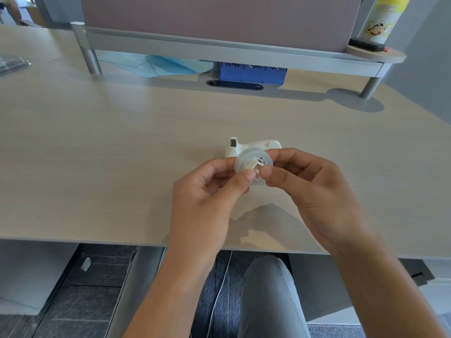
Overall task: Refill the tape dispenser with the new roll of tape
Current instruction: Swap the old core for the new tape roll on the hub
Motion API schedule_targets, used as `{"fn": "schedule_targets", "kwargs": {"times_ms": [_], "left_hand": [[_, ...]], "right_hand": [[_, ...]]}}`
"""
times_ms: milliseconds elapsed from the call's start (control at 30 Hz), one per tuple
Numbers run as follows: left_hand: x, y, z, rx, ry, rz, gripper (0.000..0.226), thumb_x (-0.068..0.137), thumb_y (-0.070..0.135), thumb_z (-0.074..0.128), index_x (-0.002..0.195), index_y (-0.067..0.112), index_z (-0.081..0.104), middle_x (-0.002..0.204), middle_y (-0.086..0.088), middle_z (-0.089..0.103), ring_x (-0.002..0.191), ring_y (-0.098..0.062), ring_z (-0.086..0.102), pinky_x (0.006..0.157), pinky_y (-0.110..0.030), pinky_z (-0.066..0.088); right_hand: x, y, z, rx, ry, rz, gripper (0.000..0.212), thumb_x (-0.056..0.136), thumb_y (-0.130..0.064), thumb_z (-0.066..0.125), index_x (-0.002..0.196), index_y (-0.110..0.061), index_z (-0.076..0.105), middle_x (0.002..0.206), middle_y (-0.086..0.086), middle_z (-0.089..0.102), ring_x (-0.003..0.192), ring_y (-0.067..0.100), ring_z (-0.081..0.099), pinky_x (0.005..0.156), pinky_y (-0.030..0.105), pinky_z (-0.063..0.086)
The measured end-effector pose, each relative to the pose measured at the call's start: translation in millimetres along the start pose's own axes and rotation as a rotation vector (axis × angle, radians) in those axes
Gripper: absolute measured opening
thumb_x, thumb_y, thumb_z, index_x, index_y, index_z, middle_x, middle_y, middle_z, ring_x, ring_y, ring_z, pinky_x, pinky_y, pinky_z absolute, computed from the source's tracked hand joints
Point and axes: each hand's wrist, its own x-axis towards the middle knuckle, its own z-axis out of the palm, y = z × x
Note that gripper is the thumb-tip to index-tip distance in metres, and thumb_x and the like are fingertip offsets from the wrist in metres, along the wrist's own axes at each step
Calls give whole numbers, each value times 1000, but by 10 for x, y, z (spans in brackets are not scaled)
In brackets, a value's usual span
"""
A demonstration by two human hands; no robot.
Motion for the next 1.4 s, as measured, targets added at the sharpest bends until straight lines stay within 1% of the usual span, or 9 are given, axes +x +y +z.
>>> {"fn": "schedule_targets", "kwargs": {"times_ms": [67, 200, 267, 367, 433, 567, 833, 1267, 1400], "left_hand": [[2, 10, -5, 18, -1, 9, 9, 82, 16, 82, 90, 20, 83, 82, -6, 83, 82, -29, 78, 74, -24, 58], [16, 6, -13, 37, 6, 12, 8, 83, 16, 82, 90, 19, 83, 84, -11, 83, 86, -36, 78, 76, -27, 61], [17, 5, -10, 35, 9, 8, 8, 83, 15, 82, 90, 19, 83, 84, -12, 83, 81, -31, 78, 74, -26, 61], [21, 0, -1, 29, 23, 3, 9, 83, 14, 82, 92, 16, 83, 84, -14, 82, 73, -19, 75, 68, -19, 57], [24, -2, 5, 30, 28, 1, 10, 83, 13, 82, 93, 15, 83, 84, -14, 82, 73, -17, 74, 67, -18, 56], [27, -6, 16, 30, 40, -4, 9, 83, 14, 82, 92, 15, 83, 84, -13, 82, 73, -18, 75, 70, -20, 59], [27, -23, 15, 32, 60, -10, 10, 84, 11, 82, 94, 12, 83, 84, -15, 82, 73, -19, 75, 70, -20, 60], [46, -59, 36, 25, 63, -16, 11, 82, 12, 83, 93, 11, 83, 82, -11, 83, 73, -17, 75, 72, -22, 60], [53, -88, 32, 22, 60, -18, 10, 82, 11, 82, 92, 12, 83, 82, -11, 83, 73, -18, 76, 71, -22, 59]], "right_hand": [[-4, -2, 14, 22, -2, -2, 28, 72, -22, 81, 97, -10, 80, 94, 5, 83, 86, 11, 75, 79, 17, 55], [-4, 9, 47, 37, 26, -7, 27, 72, -21, 82, 97, -9, 80, 95, 7, 83, 85, 12, 74, 81, 18, 56], [-7, 18, 60, 42, 43, -9, 28, 72, -21, 83, 96, -9, 80, 96, 10, 83, 87, 15, 75, 84, 21, 57], [-13, 30, 71, 40, 58, -13, 27, 71, -21, 83, 95, -10, 80, 97, 12, 83, 89, 18, 76, 89, 27, 58], [-17, 32, 77, 32, 69, -21, 26, 71, -21, 83, 94, -11, 81, 95, 10, 83, 88, 17, 76, 89, 27, 59], [-19, 34, 88, 18, 91, -27, 27, 72, -20, 83, 96, -8, 80, 95, 10, 84, 87, 17, 77, 88, 26, 59], [-21, 64, 94, 8, 100, -25, 24, 73, -19, 82, 94, -9, 81, 94, 10, 84, 88, 18, 77, 93, 32, 61], [-9, 107, 55, -24, 114, -46, 27, 73, -20, 83, 97, -7, 81, 94, 10, 84, 86, 17, 78, 90, 30, 62], [-5, 123, 38, -23, 106, -32, 28, 72, -23, 84, 96, -9, 82, 96, 12, 84, 88, 21, 77, 95, 36, 62]]}}
